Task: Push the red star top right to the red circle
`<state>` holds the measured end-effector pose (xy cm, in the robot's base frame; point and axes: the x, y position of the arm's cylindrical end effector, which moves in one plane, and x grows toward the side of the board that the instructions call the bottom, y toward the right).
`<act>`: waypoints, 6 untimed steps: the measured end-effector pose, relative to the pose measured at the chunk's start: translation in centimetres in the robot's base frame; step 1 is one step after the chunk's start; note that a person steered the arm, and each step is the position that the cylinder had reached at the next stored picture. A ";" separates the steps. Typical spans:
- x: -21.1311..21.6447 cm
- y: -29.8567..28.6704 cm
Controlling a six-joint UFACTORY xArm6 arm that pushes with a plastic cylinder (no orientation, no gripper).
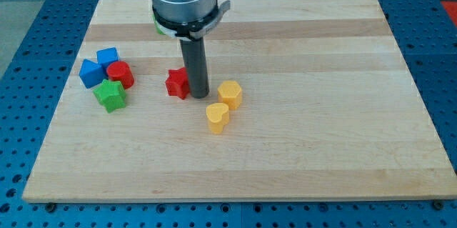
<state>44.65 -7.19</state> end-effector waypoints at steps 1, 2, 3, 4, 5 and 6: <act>-0.4 -1.2; -1.1 -2.4; -1.8 -3.8; -2.1 -5.2; -2.3 -6.5; -2.5 -7.5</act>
<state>42.15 -14.69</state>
